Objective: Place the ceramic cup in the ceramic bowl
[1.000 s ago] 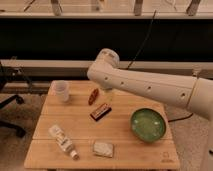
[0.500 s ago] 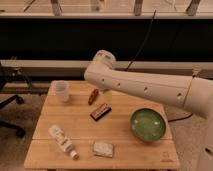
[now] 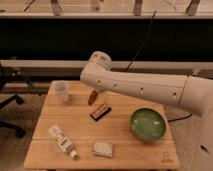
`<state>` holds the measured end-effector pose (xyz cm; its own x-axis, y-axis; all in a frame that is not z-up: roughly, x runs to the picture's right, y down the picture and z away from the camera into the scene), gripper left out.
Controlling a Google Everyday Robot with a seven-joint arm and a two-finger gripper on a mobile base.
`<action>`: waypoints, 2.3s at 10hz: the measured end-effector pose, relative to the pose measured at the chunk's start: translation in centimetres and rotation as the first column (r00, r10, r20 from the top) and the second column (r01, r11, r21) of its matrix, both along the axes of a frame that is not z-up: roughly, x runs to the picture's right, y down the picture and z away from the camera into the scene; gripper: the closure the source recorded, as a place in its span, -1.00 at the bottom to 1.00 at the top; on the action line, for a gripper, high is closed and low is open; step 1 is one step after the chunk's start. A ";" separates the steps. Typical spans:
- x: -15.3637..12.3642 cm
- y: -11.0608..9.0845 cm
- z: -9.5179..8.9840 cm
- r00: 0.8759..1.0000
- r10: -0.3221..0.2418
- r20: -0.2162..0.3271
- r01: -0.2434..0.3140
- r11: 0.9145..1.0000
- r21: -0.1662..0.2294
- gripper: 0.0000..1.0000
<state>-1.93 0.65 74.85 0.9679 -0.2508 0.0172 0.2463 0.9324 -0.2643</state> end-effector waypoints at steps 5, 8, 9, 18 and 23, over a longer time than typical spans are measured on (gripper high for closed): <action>-1.9 0.4 0.4 1.000 -0.016 0.019 0.015 1.000 0.010 -0.60; -2.6 0.5 0.8 0.999 -0.021 0.030 0.020 1.000 0.020 -0.60; -2.9 0.5 0.9 0.999 -0.024 0.035 0.023 0.999 0.022 -0.60; -7.3 0.4 2.8 0.996 -0.032 0.080 0.028 0.998 0.052 -0.60; -9.8 -0.1 4.1 0.994 -0.032 0.102 0.025 0.998 0.065 -0.60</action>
